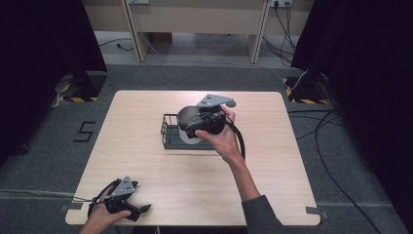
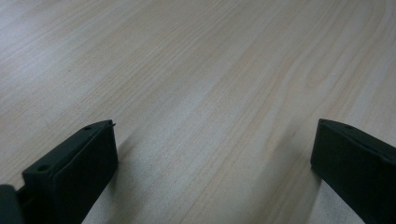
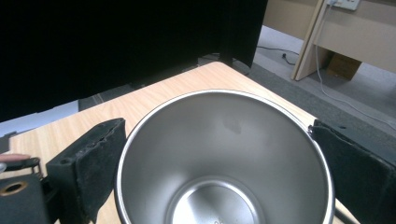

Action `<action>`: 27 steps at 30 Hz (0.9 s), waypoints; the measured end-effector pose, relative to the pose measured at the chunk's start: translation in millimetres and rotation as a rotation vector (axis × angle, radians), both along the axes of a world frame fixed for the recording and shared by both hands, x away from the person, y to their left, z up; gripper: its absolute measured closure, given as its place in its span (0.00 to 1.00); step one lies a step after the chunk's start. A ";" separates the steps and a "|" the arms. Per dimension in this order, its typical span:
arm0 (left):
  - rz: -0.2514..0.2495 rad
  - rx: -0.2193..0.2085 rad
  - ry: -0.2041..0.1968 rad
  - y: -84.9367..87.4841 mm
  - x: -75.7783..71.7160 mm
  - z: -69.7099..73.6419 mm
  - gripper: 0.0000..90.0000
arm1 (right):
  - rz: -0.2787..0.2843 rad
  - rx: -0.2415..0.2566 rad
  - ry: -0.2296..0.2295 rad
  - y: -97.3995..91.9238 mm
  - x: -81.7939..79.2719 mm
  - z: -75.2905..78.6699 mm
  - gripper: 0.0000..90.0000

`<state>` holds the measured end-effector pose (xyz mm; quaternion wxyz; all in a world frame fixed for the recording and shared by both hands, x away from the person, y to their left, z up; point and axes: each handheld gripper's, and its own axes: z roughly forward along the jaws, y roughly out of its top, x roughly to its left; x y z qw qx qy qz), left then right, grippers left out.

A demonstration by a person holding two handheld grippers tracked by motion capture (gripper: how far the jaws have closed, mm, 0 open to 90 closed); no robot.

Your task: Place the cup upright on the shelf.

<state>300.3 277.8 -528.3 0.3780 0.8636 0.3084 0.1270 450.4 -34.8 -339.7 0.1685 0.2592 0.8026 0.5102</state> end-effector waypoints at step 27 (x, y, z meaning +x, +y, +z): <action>-0.001 0.000 0.000 0.0 0.0 0.0 0.00 | -0.040 -0.024 0.020 15.8 50.1 -4.5 0.07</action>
